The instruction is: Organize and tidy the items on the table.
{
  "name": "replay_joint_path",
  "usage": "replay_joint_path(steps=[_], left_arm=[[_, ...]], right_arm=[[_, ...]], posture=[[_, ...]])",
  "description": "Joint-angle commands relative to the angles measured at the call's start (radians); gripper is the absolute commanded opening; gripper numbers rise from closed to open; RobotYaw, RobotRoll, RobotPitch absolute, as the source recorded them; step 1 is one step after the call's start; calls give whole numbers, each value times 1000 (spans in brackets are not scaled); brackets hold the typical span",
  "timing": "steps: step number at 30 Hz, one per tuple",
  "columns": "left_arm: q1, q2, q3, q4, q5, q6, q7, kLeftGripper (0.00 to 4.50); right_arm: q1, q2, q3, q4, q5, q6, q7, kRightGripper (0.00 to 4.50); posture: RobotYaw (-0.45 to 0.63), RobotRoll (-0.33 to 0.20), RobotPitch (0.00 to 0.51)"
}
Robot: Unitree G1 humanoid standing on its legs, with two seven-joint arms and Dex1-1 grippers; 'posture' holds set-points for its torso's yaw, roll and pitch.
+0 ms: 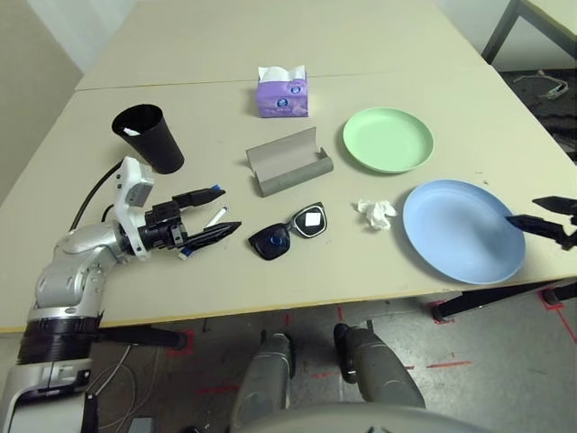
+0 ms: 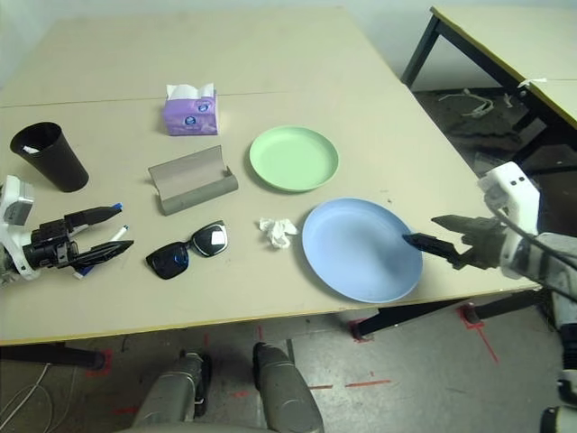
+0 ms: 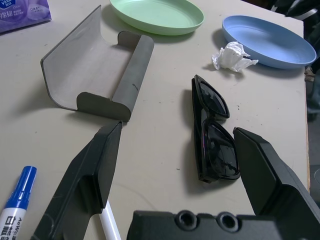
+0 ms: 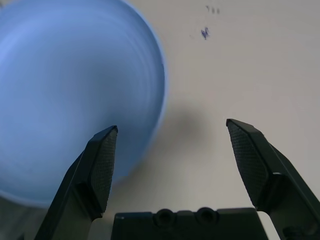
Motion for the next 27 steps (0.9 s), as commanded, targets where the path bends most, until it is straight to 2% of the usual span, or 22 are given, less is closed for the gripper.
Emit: replay_joint_path(steps=[1, 8, 17, 20, 27], left_arm=[[13, -12, -13, -14, 18, -13, 9, 4500], [19, -17, -6, -34, 18, -8, 26, 4500], [28, -15, -11, -59, 23, -4, 38, 4500], [29, -18, -9, -67, 20, -5, 44, 4500], [34, -23, -9, -67, 21, -10, 53, 4500]], right_arm=[[10, -30, 57, -47, -6, 85, 42, 4452], [34, 4, 91, -129, 4, 181, 28, 4452], [32, 66, 125, -120, -28, 152, -7, 4452], [44, 60, 126, -171, -17, 192, -16, 3775], [27, 60, 122, -260, 9, 274, -36, 1262]], posture=[[-174, 0, 171], [-163, 0, 172], [-159, 0, 177], [-157, 0, 181], [-161, 0, 185]])
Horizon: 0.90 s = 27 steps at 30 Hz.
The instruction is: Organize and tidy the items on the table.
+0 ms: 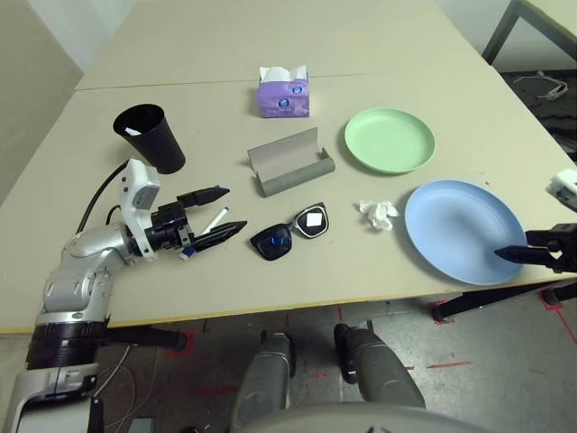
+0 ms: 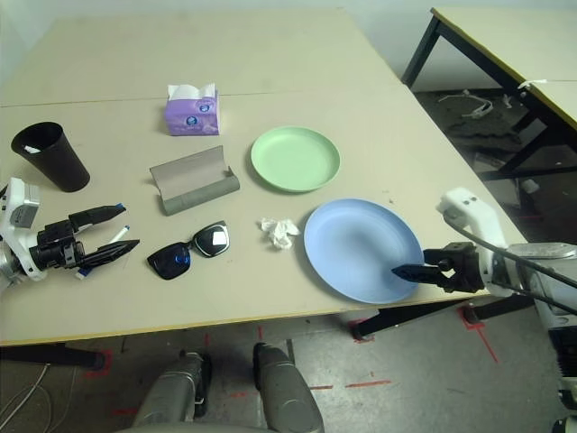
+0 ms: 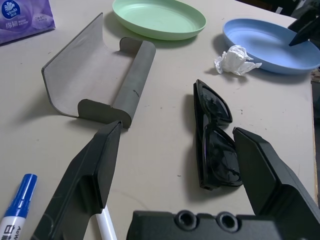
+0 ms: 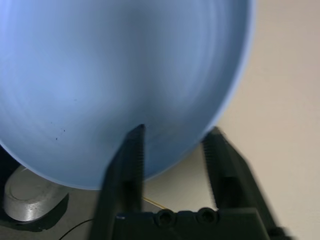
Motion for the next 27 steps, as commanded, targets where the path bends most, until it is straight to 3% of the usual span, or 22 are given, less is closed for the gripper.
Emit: replay_joint_path(steps=[1, 4, 9, 16, 21, 27], left_arm=[[20, -7, -11, -15, 10, -3, 2, 4500], [22, -12, -14, -20, 10, -1, 6, 4500], [23, -14, -18, -19, 11, -1, 7, 4500], [18, -14, -20, -11, 16, -6, 8, 4500], [24, -18, -27, -14, 22, -12, 14, 4500], [40, -20, -31, -24, 26, -14, 23, 4500]], right_arm=[[-10, -1, 8, -51, 12, 38, -13, 867], [-33, -1, 15, -66, 15, 51, -21, 23], [-101, -9, 19, -38, 14, 49, -23, 23], [-281, 19, 39, 37, 26, 117, -43, 23], [-459, 129, 20, 73, 50, 190, -129, 23], [-695, 327, -29, 210, 42, 246, -319, 23]], posture=[[-161, 0, 185], [-163, 0, 188], [-165, 0, 190], [-162, 0, 185], [-159, 0, 186], [-151, 0, 190]])
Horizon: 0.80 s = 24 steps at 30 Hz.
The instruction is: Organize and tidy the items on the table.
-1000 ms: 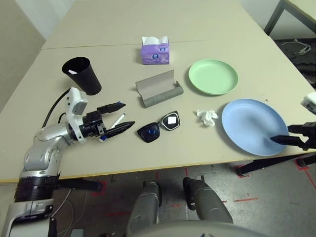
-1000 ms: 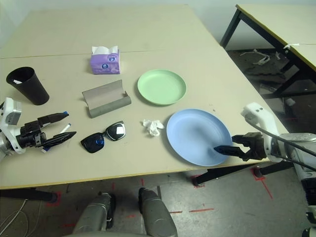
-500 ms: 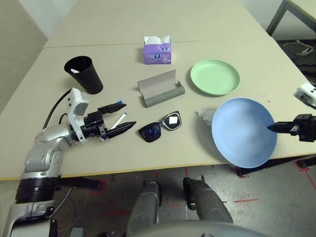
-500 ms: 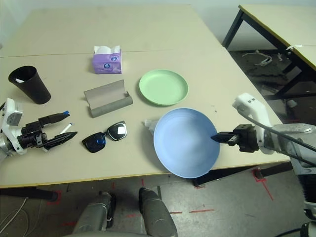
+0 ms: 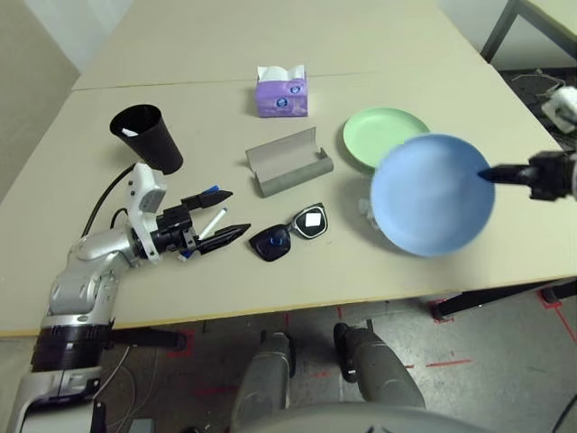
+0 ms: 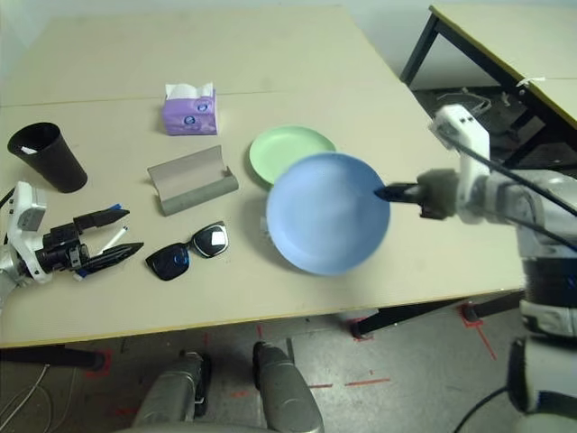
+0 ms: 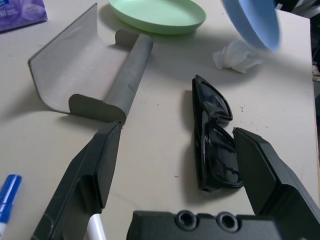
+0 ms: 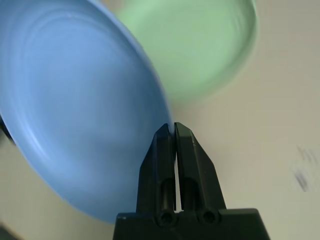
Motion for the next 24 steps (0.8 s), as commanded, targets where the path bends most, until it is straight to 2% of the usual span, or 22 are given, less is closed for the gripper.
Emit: replay_joint_path(steps=[1, 6, 15, 24], left_arm=[[18, 0, -8, -10, 16, -4, 5, 4500], [26, 1, -5, -20, 17, -7, 11, 4500], [84, -2, 14, -72, 5, -2, 37, 4500], [103, 9, 27, -77, 3, -5, 46, 4500]], right_arm=[[-92, 79, -31, 91, -20, -1, -123, 23], [-203, 176, -29, 274, -82, -144, -240, 23], [-317, 232, -74, 612, -169, -482, -429, 23], [-308, 228, -44, 637, -197, -469, -377, 23]], posture=[[-151, 0, 190], [-131, 0, 192], [-102, 0, 197], [-105, 0, 198]])
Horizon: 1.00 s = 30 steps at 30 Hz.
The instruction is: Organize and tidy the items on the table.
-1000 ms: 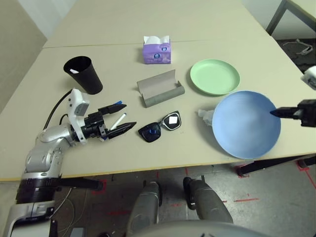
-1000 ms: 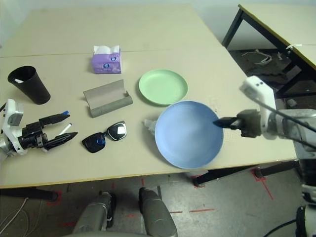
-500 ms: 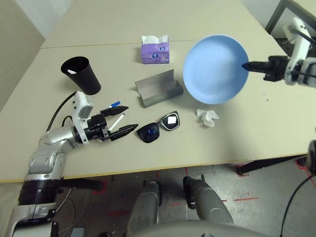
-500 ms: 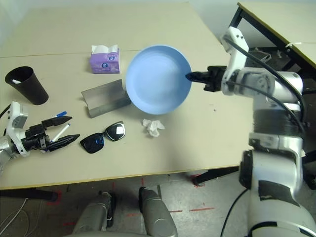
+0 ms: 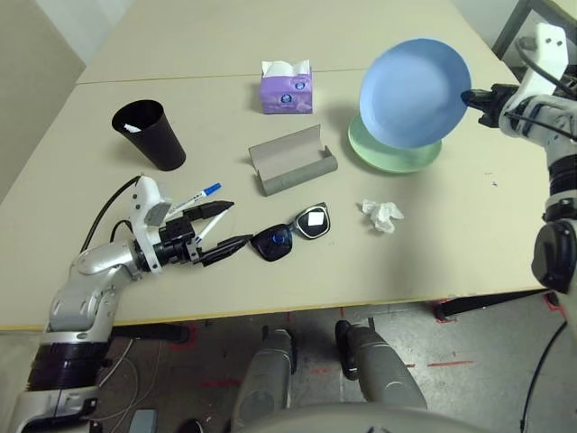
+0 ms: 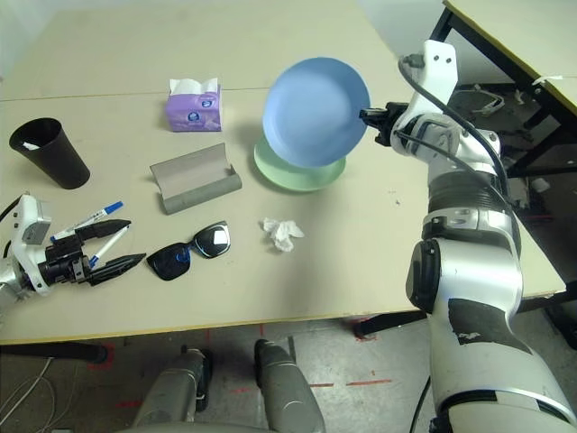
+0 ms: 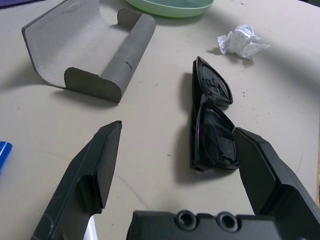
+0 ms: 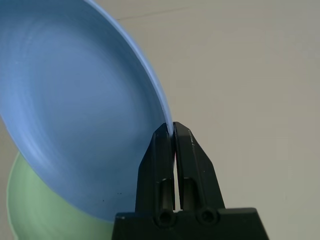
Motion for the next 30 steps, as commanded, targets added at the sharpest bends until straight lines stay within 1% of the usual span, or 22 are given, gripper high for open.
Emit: replay_joint_path(steps=[1, 13, 15, 16, 25, 26, 27, 30], left_arm=[[9, 10, 14, 2, 2, -3, -3, 4500], [-27, 0, -6, 30, 28, -27, 0, 4500], [-26, 2, -3, 33, 30, -32, 0, 4500], [-25, 3, -3, 34, 31, -34, -1, 4500], [-31, 6, -2, 54, 37, -48, 1, 4500], [-33, 6, -2, 56, 37, -49, 1, 4500], [-35, 6, -2, 59, 37, -50, 1, 4500], [-43, 6, 1, 67, 34, -52, 1, 4500]], right_arm=[[4, -4, 9, -12, -11, 31, 28, 23], [31, -6, 49, -75, -35, 149, 103, 23], [31, -5, 53, -75, -41, 154, 99, 504], [31, -4, 52, -75, -43, 155, 96, 669], [17, -7, 58, -74, -55, 139, 108, 3840], [22, -14, 63, -89, -56, 131, 124, 4250], [29, -21, 67, -112, -53, 122, 146, 4473], [106, -64, 87, -277, -20, 127, 268, 4473]], posture=[[-107, 0, 198], [-117, 0, 203], [-115, 0, 201], [-115, 0, 201], [-119, 0, 200], [-119, 0, 201], [-118, 0, 201], [-118, 0, 202]])
